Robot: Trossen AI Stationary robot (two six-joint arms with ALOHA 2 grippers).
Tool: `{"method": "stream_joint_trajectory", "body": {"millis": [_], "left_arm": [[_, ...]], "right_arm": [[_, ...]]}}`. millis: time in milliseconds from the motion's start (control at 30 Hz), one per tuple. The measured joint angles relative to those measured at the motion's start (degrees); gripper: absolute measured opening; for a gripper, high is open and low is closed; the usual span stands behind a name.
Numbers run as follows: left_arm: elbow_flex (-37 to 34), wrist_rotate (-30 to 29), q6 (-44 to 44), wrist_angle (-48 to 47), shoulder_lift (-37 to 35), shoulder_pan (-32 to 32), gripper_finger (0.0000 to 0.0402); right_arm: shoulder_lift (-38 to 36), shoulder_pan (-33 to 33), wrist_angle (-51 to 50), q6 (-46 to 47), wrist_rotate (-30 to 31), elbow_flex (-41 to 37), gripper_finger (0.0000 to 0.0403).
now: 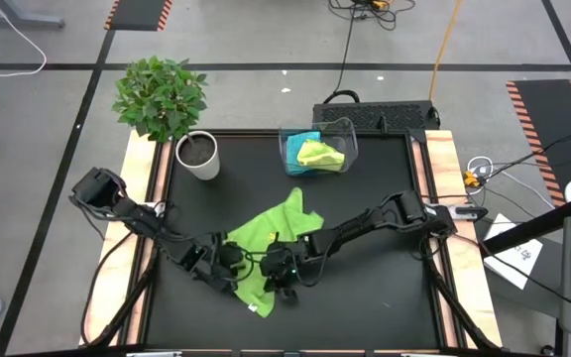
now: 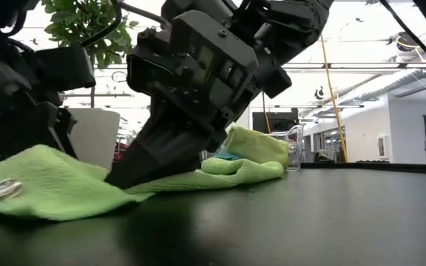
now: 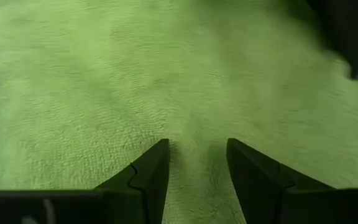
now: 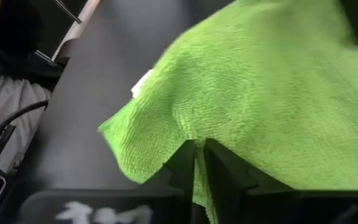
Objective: Fold microfiber towels
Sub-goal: Fold the green microfiber cloth
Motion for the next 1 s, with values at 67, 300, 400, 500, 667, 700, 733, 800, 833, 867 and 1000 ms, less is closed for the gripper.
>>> {"method": "stream_joint_trajectory", "body": {"millis": [67, 300, 400, 500, 667, 700, 733, 800, 833, 867, 1000], "left_arm": [[0.0, 1.6, 0.9, 2.3, 0.0, -0.4, 0.0163], [0.0, 5.4, 3.1, 11.1, 2.7, -1.7, 0.0163], [0.1, 7.2, 3.1, 14.0, 4.5, -2.1, 0.0163], [0.1, 8.1, 3.2, 16.3, 6.1, -2.5, 0.0163], [0.1, 9.4, 5.7, 18.4, 6.3, -2.7, 0.0163], [0.1, 10.1, 6.6, 19.2, 6.3, -2.7, 0.0163], [0.1, 11.0, 7.6, 20.1, 6.4, -2.7, 0.0163], [0.1, 12.3, 8.7, 20.8, 6.4, -2.3, 0.0163], [0.1, 12.5, 8.9, 20.8, 6.4, -2.2, 0.0163], [0.1, 12.5, 8.9, 20.8, 6.4, -2.0, 0.0163], [0.1, 13.6, 9.8, 20.7, 6.4, -1.3, 0.0163]], "right_arm": [[-1.0, -0.2, -0.4, 0.1, 0.0, -1.5, 0.0017], [-7.6, -0.6, 0.6, 2.7, 1.5, -10.8, 0.0007], [-11.9, -0.6, 0.6, 4.6, 3.7, -16.3, 0.0006], [-17.0, -0.6, 0.2, 6.9, 6.6, -22.0, 0.0006], [-26.6, -0.7, 0.1, 9.5, 10.3, -29.6, 0.0006], [-28.5, -0.7, -0.5, 9.9, 11.4, -30.9, 0.0006], [-30.3, -0.7, -0.8, 10.0, 12.5, -31.8, 0.0006], [-33.4, -0.6, -1.2, 10.1, 14.5, -33.6, 0.0006], [-35.2, -0.6, -2.0, 10.0, 15.3, -34.5, 0.0006], [-36.6, -0.4, -1.9, 9.8, 15.8, -35.0, 0.0006], [-39.0, 1.1, -0.1, 9.1, 15.6, -35.0, 0.0006]]}}
